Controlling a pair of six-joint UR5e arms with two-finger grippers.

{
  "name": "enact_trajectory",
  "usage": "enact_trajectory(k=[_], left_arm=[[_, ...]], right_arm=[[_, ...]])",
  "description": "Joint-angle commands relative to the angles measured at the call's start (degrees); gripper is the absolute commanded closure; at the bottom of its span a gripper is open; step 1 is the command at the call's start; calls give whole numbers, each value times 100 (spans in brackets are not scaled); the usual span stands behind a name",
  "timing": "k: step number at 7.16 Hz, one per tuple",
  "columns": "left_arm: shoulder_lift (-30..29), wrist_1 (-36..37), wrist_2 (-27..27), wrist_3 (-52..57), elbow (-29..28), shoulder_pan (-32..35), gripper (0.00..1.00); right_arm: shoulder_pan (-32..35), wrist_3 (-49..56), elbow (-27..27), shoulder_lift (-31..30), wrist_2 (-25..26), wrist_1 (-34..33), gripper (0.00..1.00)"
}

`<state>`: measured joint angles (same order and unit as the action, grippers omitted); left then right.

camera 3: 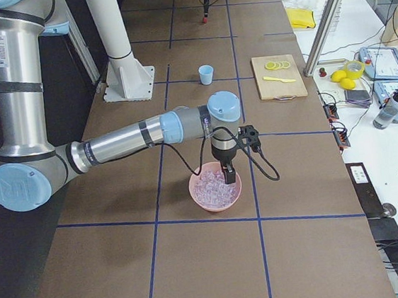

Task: Put ice and strawberries in cup
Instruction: 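Move the left gripper down over the red strawberry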

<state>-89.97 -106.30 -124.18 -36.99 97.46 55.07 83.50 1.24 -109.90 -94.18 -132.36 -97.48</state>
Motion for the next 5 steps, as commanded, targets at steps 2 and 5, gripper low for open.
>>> enact_trajectory(k=[2, 5], left_arm=[[-38, -101, 51, -124, -131, -136, 0], [-108, -223, 51, -125, -270, -286, 1]], right_arm=[[0, -36, -5, 5, -9, 9, 0], [0, -63, -6, 5, -9, 10, 0]])
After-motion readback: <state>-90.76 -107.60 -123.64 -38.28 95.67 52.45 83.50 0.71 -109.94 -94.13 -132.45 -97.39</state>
